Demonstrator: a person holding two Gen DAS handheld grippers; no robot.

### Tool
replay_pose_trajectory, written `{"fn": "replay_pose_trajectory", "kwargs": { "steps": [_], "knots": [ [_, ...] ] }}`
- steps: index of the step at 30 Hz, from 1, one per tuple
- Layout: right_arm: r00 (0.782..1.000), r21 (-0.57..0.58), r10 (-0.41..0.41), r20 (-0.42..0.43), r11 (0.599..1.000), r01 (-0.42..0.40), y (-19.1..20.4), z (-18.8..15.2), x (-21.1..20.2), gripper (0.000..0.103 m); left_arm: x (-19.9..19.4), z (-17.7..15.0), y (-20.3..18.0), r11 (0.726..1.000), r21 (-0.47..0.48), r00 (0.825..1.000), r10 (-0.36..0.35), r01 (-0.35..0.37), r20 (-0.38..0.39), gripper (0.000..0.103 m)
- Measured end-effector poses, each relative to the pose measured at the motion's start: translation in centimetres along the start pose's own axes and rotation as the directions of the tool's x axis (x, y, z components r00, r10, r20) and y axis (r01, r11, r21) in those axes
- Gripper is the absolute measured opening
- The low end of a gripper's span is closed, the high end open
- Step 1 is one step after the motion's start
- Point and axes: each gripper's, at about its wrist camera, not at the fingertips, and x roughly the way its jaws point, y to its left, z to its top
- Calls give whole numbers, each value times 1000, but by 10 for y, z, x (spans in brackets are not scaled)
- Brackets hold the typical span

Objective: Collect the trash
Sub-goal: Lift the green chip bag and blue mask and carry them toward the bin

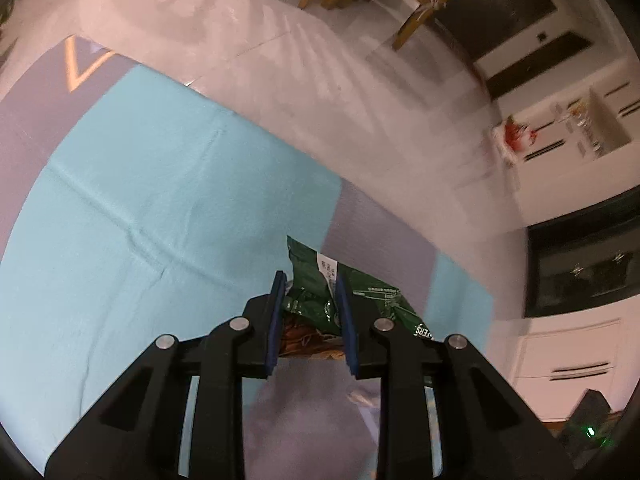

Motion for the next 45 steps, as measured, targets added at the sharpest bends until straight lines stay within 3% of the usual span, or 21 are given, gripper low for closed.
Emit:
{"fn": "replay_pose_trajectory", "kwargs": {
  "steps": [7, 11, 14, 15, 17, 18, 19, 22, 27, 29, 31, 33, 34, 39, 45],
  "knots": [
    [995, 27, 1, 99, 1000, -4, -14, -16, -42, 20, -60, -46, 10, 1000, -4, 997, -23, 23, 67, 27],
    [995, 36, 8, 96, 999, -12, -24, -34, -50, 20, -86, -66, 10, 1000, 19, 993, -26, 24, 115, 27],
    [995, 24, 38, 87, 999, -40, -25, -38, -48, 21, -107, -74, 7, 997, 34, 988, -69, 65, 137, 27],
    [995, 41, 53, 83, 998, -56, -26, -37, -44, 24, -111, -77, 6, 997, 44, 987, -75, 70, 142, 27],
    [994, 104, 94, 62, 990, -100, -30, -32, -31, 45, -119, -86, 5, 996, 73, 986, -56, 45, 154, 27],
    [992, 140, 114, 56, 983, -121, -32, -28, -24, 66, -119, -88, 6, 997, 79, 987, -37, 25, 158, 27],
    [990, 162, 129, 56, 977, -136, -33, -26, -21, 71, -119, -90, 6, 996, 85, 987, -20, 7, 159, 27],
    [985, 178, 169, 45, 969, -174, -26, -13, 2, 71, -115, -91, 10, 996, 93, 989, -9, -4, 145, 27],
    [994, 121, 113, -6, 986, -111, 5, -8, 43, 71, -110, -89, 10, 993, 118, 989, 14, -32, 149, 27],
    [994, 109, 100, -39, 989, -95, 17, -9, 60, 65, -109, -90, 8, 990, 134, 988, 21, -41, 151, 27],
    [995, 79, 66, -73, 995, -60, 25, -12, 71, 50, -109, -93, 6, 988, 150, 988, 23, -46, 155, 27],
    [996, 44, 0, -91, 999, 4, 30, -15, 74, 22, -110, -95, 2, 985, 164, 986, 21, -48, 163, 27],
    [996, 38, 2, -86, 999, 1, 29, -16, 72, 15, -111, -97, -3, 983, 177, 985, 16, -47, 171, 27],
    [1000, 31, 7, 12, 1000, -7, 7, -22, 17, 13, -114, -114, -37, 963, 268, 983, -40, -10, 181, 27],
    [984, 117, -46, 171, 993, 26, -77, -38, -84, 13, -110, -153, -101, 915, 400, 980, -129, 58, 152, 27]
  ]
}}
